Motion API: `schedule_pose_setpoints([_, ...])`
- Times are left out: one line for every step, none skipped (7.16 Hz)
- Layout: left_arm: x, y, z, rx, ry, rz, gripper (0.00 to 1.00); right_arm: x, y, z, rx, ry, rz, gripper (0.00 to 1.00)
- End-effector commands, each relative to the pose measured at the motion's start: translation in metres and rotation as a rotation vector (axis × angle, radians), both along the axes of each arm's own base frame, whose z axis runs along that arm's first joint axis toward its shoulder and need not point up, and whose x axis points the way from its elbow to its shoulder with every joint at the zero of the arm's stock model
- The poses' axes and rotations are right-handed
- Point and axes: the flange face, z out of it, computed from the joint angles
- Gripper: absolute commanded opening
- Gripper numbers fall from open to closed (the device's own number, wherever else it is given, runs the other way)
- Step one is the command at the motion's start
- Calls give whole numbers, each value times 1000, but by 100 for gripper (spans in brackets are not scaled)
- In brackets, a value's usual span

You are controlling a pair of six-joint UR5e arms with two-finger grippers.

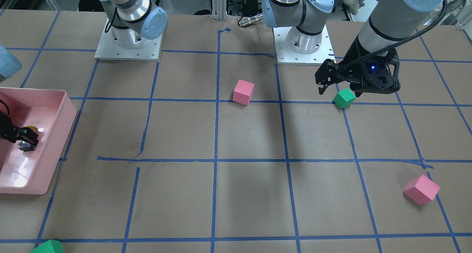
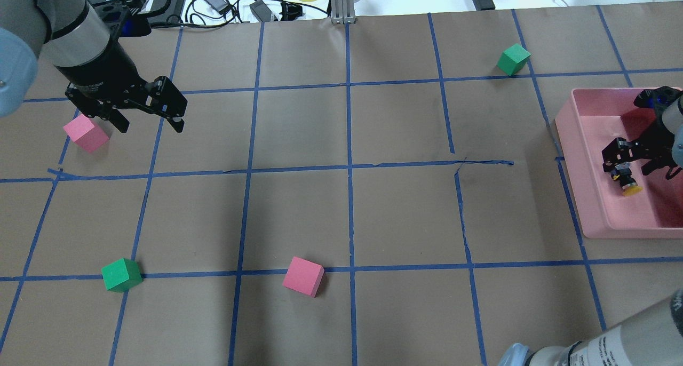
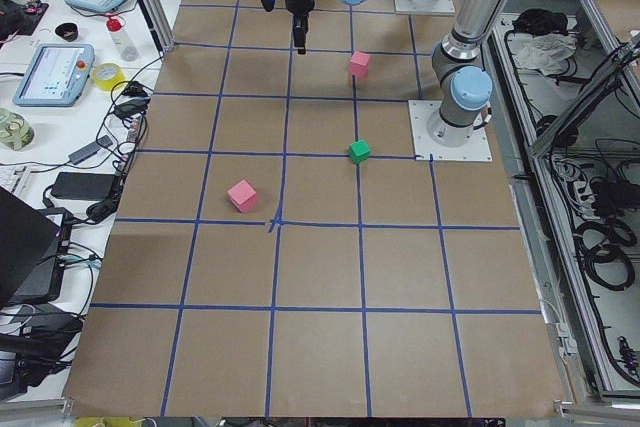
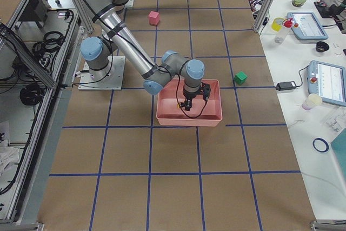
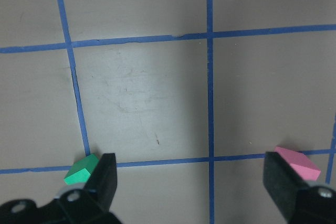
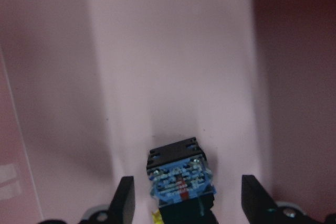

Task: Align button upright
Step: 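Lift the button out of the bin and carry it over the table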

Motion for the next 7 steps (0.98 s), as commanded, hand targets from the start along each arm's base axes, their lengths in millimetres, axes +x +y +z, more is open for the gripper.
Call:
schedule_pose_setpoints([0,0,0,-1,0,0,100,-1,-1,10,-9,7,39,0])
schedule_pose_setpoints([0,0,0,-3,0,0,100,2,0,34,-34,17,40,0])
schedule_pose_setpoints([0,0,0,-3,0,0,100,16,5,67,-51,18,49,0])
schedule_pose_setpoints([0,0,0,-3,0,0,100,30,2,103,-70,16,69,0])
schedule_pose_setpoints([0,-1,0,-3,1,0,100,43,-12,134,-68,10,103,0])
schedule_pose_setpoints([0,-1,1,-6,1,0,100,64,-32,174,-57,0,157,0])
schedule_pose_setpoints([0,-1,1,-6,1,0,100,97,-51,210,-69,0,216,0])
